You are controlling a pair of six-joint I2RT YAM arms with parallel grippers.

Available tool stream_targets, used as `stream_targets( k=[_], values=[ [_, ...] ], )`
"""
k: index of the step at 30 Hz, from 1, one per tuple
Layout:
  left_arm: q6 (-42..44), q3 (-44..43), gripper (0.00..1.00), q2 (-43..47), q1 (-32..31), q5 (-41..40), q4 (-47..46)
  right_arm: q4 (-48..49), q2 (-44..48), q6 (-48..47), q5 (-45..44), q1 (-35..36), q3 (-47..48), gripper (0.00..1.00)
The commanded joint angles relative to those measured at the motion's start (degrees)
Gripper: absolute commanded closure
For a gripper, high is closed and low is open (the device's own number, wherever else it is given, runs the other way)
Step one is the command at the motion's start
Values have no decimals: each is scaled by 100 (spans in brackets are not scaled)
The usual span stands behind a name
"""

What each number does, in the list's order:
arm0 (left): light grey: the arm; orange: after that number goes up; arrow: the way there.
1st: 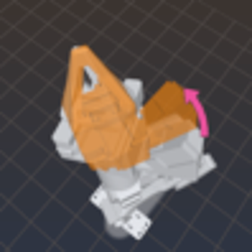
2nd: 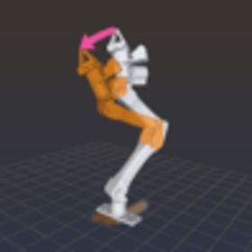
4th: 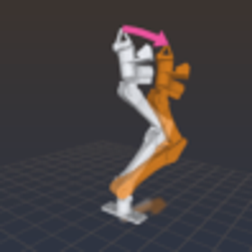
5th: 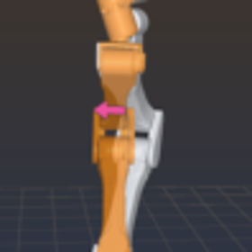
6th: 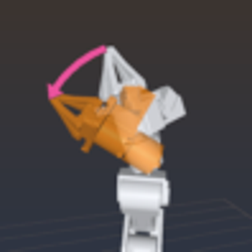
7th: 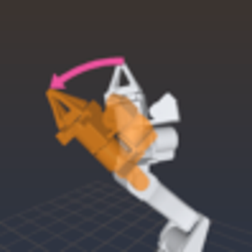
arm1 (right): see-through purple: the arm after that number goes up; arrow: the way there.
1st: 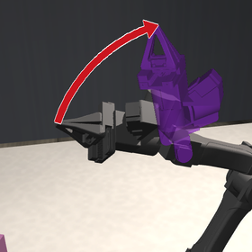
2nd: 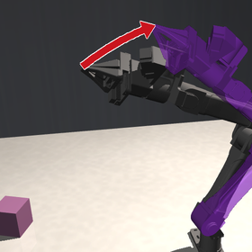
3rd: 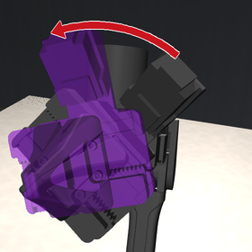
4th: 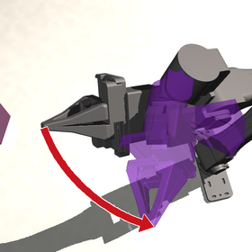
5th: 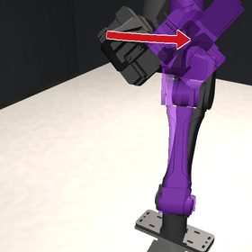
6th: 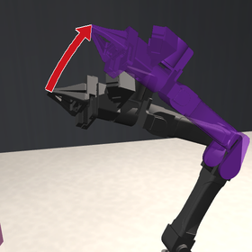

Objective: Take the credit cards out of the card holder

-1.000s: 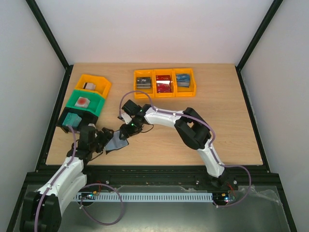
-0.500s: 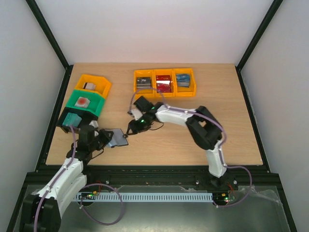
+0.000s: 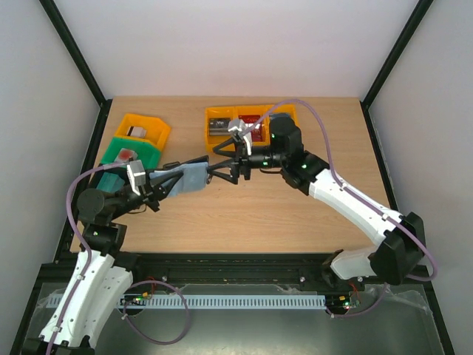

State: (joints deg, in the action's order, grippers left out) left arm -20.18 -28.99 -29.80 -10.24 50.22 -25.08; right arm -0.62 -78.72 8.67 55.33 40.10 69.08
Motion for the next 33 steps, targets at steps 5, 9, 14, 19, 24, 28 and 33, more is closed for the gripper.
stream_targets(
  k=[5, 9, 14, 19, 24, 28, 33],
  values=[
    [-70, -182, 98, -30, 7, 540, -853, 1146, 300, 29, 420, 86, -514, 21],
    [-101, -220, 98, -1, 5, 680, -857, 886, 254, -123, 154, 127, -494, 27],
    [-136, -205, 98, 18, 4, 741, -884, 913, 186, -192, -16, 256, -392, 31],
    [-198, -165, 98, 20, 8, 550, -878, 600, 8, -644, 348, 580, -142, 21],
    [-208, -104, 98, 36, -3, 492, -856, 575, -159, -660, 383, 775, 26, 16],
    [-218, -7, 98, 41, -21, 352, -836, 1290, -310, -104, 431, 939, 33, 21],
    [-192, 63, 98, 69, -22, -314, -626, 1349, -476, 76, 343, 1052, 257, 75]
  ],
)
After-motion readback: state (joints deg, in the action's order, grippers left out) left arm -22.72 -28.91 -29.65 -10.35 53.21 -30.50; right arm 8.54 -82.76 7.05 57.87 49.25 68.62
